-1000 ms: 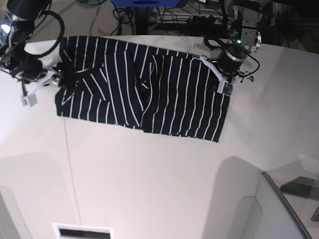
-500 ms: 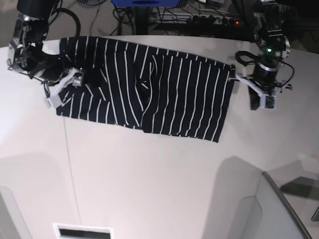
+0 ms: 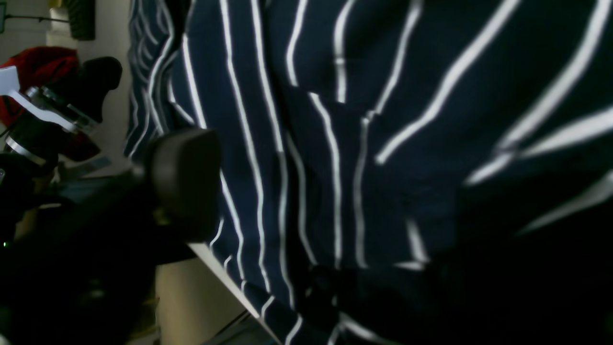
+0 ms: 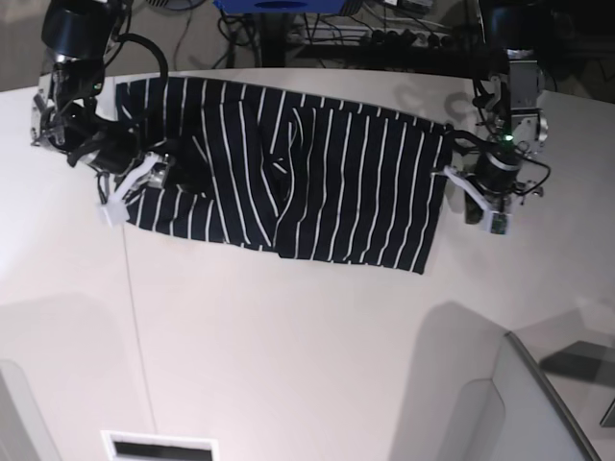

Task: Layout the t-shirt on the table in an organized manner, then fold the t-shirt properly
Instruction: 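Release and regrasp the strip ends with both grippers, then fold the shirt over again with the right gripper onto the left-held part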

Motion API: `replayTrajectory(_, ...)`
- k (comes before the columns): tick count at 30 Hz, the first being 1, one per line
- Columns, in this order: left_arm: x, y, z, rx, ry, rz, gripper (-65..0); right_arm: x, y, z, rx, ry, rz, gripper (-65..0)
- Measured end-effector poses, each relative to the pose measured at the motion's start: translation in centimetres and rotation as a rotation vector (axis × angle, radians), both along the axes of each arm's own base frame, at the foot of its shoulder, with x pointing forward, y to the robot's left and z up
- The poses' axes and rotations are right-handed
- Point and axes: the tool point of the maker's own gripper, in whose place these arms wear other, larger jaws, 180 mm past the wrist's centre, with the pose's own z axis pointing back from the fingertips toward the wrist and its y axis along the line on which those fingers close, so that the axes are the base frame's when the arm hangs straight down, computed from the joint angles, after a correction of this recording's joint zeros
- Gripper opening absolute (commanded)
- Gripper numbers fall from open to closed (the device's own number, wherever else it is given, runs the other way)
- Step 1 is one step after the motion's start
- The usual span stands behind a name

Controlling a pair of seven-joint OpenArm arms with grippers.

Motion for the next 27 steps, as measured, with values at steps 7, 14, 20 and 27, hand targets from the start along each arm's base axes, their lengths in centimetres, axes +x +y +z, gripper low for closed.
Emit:
replayTrajectory(7, -0.6, -3.3, -1.4, -0.032, 0.026, -0.078, -65.0, -1.5, -0.8, -0.7, -0.025, 0.055, 0.041, -27.2)
replayTrajectory(14, -2.5, -3.3, -1.9, -0.051, 0.024, -0.068, -65.0, -1.6, -1.6, -0.7, -0.046, 0.060, 0.054, -27.3)
replayTrajectory(20, -4.1, -4.5, -2.4, -0.089, 0.007, -0.048, -65.0, -1.4, -1.6, -0.7, -0.050, 0.065, 0.064, -34.7)
replayTrajectory(27, -4.1, -4.5, -2.3, -0.094, 0.003, -0.047, -65.0, -2.0, -1.8, -1.4, -0.109, 0.134, 0.140, -63.0)
